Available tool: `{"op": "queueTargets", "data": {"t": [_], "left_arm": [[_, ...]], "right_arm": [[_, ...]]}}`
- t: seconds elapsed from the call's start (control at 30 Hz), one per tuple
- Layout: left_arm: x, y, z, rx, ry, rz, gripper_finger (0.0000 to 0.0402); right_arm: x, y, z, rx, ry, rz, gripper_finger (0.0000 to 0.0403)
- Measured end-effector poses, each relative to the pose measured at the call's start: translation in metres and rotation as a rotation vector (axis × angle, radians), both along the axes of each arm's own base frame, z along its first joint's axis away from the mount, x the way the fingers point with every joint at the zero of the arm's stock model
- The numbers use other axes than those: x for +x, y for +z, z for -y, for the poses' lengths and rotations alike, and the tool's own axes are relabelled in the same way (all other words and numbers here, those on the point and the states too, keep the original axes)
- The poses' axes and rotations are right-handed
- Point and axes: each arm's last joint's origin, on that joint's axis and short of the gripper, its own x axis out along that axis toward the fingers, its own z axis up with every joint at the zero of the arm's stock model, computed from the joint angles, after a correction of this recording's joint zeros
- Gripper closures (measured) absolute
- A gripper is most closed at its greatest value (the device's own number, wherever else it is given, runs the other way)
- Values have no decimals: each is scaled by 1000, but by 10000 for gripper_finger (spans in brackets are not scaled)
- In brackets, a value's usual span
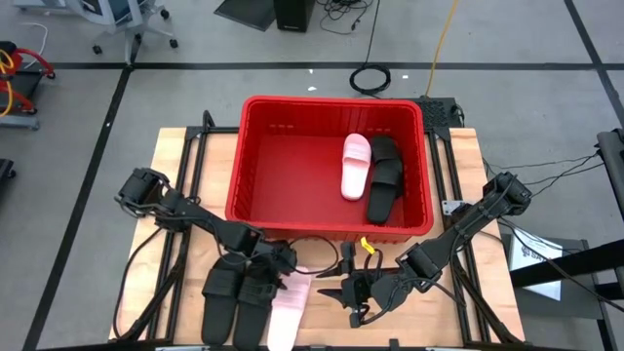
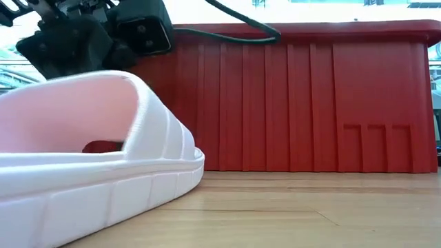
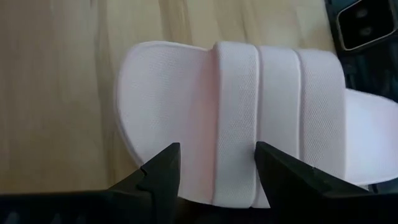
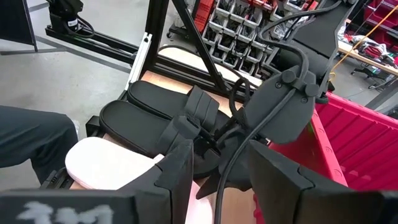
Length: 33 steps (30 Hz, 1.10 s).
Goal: Pick and place slides into bin
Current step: Put the pink slide into the red bin
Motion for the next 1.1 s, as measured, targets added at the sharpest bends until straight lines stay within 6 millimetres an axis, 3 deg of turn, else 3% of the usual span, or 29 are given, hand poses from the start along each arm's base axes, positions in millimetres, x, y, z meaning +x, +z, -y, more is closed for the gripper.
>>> {"op": "queueTargets", "data": {"t": [0.4, 0.73, 1.1], "left_arm": [[0, 6, 5, -142, -68, -13, 199], [1, 6, 6, -132, -92, 13, 203], [0, 6, 7, -117, -94, 23, 319]], "right_arm": [[0, -2, 0, -2, 0, -1, 264], [0, -7, 2, -9, -4, -7, 264], [0, -7, 2, -10, -5, -6, 264]]}}
